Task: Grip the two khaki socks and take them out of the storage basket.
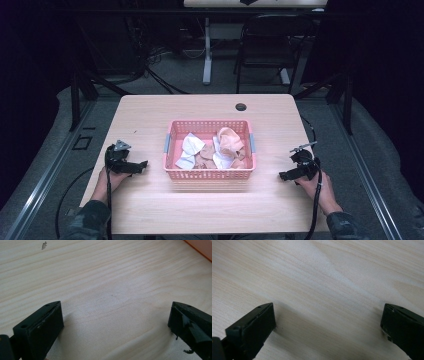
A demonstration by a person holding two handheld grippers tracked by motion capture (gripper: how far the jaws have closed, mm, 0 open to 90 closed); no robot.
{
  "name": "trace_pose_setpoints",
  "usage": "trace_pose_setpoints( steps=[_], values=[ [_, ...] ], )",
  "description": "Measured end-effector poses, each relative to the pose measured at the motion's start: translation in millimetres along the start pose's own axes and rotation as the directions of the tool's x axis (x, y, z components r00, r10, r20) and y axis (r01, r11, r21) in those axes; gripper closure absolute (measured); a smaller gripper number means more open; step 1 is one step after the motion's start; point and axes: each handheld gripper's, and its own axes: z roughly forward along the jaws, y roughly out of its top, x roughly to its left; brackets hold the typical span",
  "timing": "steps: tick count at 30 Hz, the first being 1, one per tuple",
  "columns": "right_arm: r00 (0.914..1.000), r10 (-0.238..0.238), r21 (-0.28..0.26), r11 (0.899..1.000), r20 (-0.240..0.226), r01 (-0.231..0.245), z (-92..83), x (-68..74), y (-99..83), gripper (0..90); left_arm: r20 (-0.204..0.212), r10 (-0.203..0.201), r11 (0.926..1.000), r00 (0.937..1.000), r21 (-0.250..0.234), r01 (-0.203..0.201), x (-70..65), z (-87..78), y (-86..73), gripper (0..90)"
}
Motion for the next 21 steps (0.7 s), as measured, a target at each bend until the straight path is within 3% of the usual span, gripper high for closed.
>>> trace_pose_setpoints(
  steps=[8, 15, 19, 21],
  values=[
    [1.0, -0.001, 0.002, 1.0, 0.001, 0.001, -0.6, -0.1, -0.5, 0.0, -0.004, -0.005, 1.0, 1.0, -0.002, 0.005, 0.4, 1.0, 0.8, 0.0],
    [1.0, -0.006, 0.043, 0.999, 0.0, 0.006, -0.7, 1.0, 2.6, 0.0, -0.003, -0.004, 1.0, 1.0, -0.001, 0.004, 0.4, 0.4, 0.4, 0.0],
    [0.9993, -0.036, 0.074, 0.997, 0.002, 0.036, -1.7, 3.7, 6.5, 0.0, -0.005, -0.007, 1.0, 1.0, 0.002, 0.007, 0.1, -0.3, 0.0, 0.0],
    [0.9995, -0.03, 0.054, 0.998, -0.011, 0.03, -2.8, 8.4, 6.7, 0.0, -0.005, -0.007, 1.0, 1.0, 0.002, 0.007, 0.2, -0.2, 0.0, 0.0]
  ],
)
